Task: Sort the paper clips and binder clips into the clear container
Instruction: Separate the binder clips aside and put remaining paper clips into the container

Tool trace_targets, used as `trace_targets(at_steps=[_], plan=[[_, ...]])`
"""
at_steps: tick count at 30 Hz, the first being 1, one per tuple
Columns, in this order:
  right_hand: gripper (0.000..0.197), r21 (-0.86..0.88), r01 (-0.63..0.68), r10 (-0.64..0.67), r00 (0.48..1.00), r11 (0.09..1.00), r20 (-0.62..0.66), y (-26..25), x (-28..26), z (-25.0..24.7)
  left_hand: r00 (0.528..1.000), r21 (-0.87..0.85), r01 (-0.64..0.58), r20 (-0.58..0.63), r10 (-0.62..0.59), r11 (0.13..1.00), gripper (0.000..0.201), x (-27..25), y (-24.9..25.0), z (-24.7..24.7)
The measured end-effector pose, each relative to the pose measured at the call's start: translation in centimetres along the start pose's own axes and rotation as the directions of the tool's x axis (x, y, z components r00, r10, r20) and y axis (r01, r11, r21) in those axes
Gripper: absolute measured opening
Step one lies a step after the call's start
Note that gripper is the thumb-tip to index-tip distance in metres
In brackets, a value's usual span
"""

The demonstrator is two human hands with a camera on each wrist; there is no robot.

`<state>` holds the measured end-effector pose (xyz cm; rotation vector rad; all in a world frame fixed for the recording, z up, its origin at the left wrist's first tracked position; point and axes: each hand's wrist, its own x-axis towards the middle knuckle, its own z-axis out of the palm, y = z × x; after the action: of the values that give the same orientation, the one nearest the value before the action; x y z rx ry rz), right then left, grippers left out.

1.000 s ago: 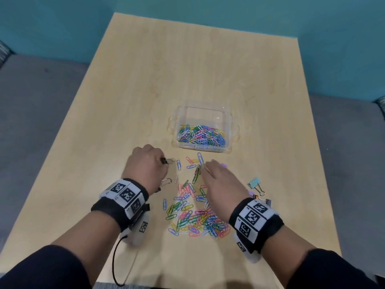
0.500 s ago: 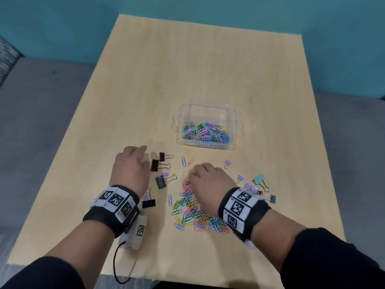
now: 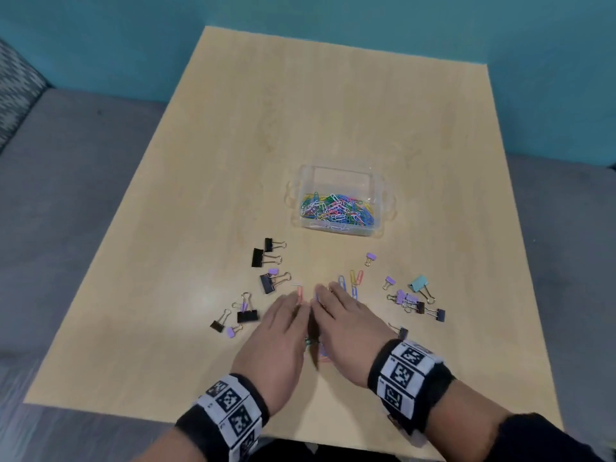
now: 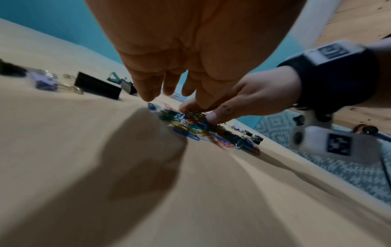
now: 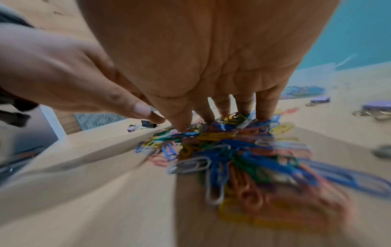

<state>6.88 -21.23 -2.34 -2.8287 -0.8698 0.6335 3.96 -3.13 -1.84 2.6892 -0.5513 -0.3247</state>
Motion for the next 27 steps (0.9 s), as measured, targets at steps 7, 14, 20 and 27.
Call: trace_targets(at_steps=[7, 14, 20, 27], plan=[[0.057, 0.129, -0.168, 0.188, 0.968, 0.977, -0.167, 1.7, -1.0, -0.7, 0.995, 0.133, -0.066, 0.079, 0.056, 0.989, 0.056, 3.6, -0.2, 0.7], [0.056, 0.124, -0.13, 0.141, 0.986, 0.984, -0.085, 0.1, -2.3, 0.7, 0.992, 0.172, -0.096, 0.102, 0.079, 0.98, 0.054, 1.6, 0.1, 0.8], [0.061, 0.142, -0.247, 0.258, 0.964, 0.959, -0.06, -0.8, -2.3, 0.5, 0.992, 0.139, 0.027, 0.116, -0.043, 0.99, 0.063, 0.8, 0.5, 1.4], [0.057, 0.23, -0.182, 0.23, 0.952, 0.956, -0.204, -1.1, -7.2, 0.6, 0.998, 0.005, 0.022, 0.057, -0.022, 1.0, 0.067, -1.5, 0.1, 0.1]])
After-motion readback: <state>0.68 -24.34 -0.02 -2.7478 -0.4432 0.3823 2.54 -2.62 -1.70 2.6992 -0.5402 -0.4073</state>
